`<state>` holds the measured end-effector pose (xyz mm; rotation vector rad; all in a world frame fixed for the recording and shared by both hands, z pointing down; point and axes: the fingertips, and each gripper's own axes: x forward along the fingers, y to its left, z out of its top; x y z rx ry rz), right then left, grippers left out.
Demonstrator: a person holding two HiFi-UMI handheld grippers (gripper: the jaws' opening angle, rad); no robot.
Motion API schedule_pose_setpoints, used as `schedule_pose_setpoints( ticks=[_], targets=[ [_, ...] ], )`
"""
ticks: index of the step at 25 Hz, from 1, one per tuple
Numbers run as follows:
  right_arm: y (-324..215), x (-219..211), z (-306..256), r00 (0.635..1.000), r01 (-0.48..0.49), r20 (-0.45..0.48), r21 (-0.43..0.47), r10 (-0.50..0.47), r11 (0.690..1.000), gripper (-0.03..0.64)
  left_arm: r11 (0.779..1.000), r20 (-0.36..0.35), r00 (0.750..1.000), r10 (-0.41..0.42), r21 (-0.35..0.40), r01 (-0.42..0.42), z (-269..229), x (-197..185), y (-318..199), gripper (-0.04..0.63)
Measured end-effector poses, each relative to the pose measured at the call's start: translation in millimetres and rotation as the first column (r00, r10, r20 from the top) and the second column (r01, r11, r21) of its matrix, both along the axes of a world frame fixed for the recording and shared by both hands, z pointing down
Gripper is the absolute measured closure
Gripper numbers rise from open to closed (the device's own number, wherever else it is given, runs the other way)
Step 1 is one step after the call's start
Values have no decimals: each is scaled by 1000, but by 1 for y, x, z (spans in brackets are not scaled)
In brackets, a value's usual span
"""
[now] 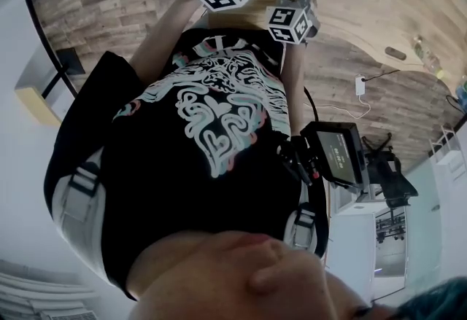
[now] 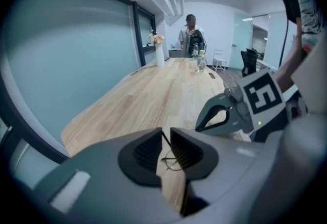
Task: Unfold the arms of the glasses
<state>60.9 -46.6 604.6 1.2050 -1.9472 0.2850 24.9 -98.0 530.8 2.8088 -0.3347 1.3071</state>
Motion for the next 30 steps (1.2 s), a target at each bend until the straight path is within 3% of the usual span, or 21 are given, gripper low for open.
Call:
schedule_pose_setpoints(
  ticks=[2, 4, 7, 15, 19, 23, 26, 30],
  targets=[
    [-6, -8, -9, 1000, 23, 2, 15, -23, 1000, 612, 1000, 10, 1000, 10, 4, -10, 2, -3, -1, 563],
    [-12, -16, -15, 999, 43, 9, 14, -43, 999, 563, 1000, 24, 1000, 15, 7, -15, 5, -5, -1, 580],
    [-20, -31, -21, 997, 69, 25, 3, -69, 998, 560, 1000, 39, 999, 13, 16, -14, 8, -9, -2, 598],
    [-19, -70, -19, 990, 128, 57, -19, -127, 992, 560, 999, -14, 999, -35, 9, 35, 4, -13, -11, 600],
    [-20, -78, -19, 990, 128, 67, -25, -126, 992, 560, 992, -118, 986, -117, -56, 111, -8, -12, -18, 601],
    [-19, -72, -14, 993, 105, 61, -42, -102, 994, 560, 967, -216, 949, -229, -164, 196, -24, -14, -31, 601],
    [-16, -64, -7, 995, 91, 37, -57, -89, 994, 560, 944, -259, 923, -284, -242, 223, -27, -14, -30, 601],
    [-16, -54, -3, 997, 77, 0, -59, -77, 995, 560, 943, -265, 922, -281, -256, 214, -28, -11, -26, 600]
  ],
)
